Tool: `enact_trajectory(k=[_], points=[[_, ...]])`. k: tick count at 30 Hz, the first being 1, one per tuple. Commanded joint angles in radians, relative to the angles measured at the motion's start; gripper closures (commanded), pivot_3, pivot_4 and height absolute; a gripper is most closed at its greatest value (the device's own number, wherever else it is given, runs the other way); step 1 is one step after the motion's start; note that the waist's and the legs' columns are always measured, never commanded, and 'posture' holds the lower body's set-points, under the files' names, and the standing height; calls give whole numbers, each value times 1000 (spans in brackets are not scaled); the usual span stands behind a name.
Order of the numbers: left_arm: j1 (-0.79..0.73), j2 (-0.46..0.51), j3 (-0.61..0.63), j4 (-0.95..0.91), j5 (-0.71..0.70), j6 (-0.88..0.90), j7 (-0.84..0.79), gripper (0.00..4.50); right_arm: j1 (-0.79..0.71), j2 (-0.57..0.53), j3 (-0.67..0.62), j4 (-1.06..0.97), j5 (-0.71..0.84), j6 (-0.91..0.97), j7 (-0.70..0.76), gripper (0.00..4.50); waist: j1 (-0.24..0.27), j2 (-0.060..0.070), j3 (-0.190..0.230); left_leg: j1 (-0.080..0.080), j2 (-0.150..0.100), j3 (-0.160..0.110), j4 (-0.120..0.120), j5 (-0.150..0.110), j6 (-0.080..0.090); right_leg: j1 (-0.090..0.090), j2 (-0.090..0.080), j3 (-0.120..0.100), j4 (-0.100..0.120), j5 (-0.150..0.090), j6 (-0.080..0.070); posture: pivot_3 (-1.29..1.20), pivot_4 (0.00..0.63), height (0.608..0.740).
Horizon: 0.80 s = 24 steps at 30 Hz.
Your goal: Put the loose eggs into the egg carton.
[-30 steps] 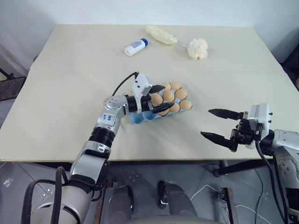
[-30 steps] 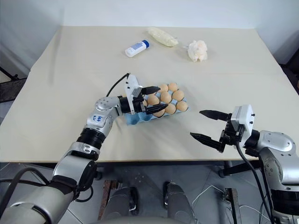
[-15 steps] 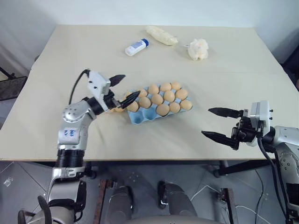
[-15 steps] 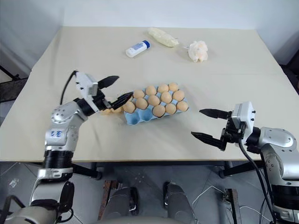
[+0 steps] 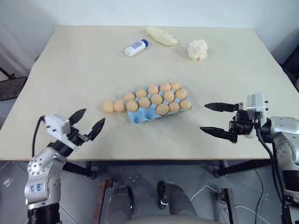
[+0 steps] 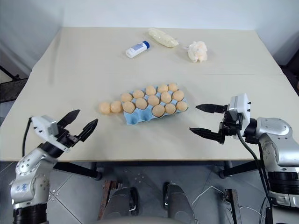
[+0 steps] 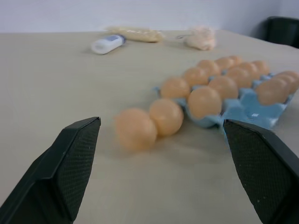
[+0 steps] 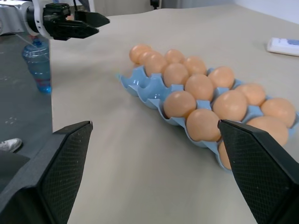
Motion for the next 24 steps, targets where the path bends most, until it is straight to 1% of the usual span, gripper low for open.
enact_trajectory(k=[1, 4, 9, 17, 19, 24], points=[[45, 12, 55, -31, -30, -42, 7, 30, -9, -3, -18, 2, 13, -12, 22, 0, 0, 0, 0, 0, -1, 0, 0, 0, 0, 0, -1, 0, -1, 0, 0, 0, 150, 740], [30, 15, 52, -23, -30, -47, 23, 30, -11, -4, -17, 7, 12, -13, 28, 0, 2, 0, 0, -1, -2, 0, 0, 0, 1, 0, -3, 0, -2, 0, 0, 0, 150, 740], [-47, 29, 27, 14, -9, -51, 54, 30, -16, -4, -15, 13, 8, -14, 27, 0, 1, 0, 0, -2, -3, 2, 0, 0, 3, 0, -6, 0, -3, 0, 0, 0, 150, 740], [-256, 44, -73, 142, 58, -25, 114, 30, -1, -7, -18, 1, 4, -10, 12, 0, 2, 0, 0, -2, -4, 2, 0, 0, 4, 0, -6, -3, -3, 5, 8, 0, 150, 740], [-292, 40, -97, 175, 72, 0, 134, 30, 2, -6, -20, -3, 5, -9, 4, 0, 1, 0, 0, -2, -4, 2, -1, 0, 4, 0, -5, -5, -3, 7, 11, 0, 150, 740], [-350, 22, -149, 248, 100, 29, 163, 30, 35, -9, -35, -33, 10, -5, -17, 0, 1, 0, 0, -1, -4, 2, -2, 1, 5, 0, -4, -7, -2, 6, 11, 0, 150, 740]])
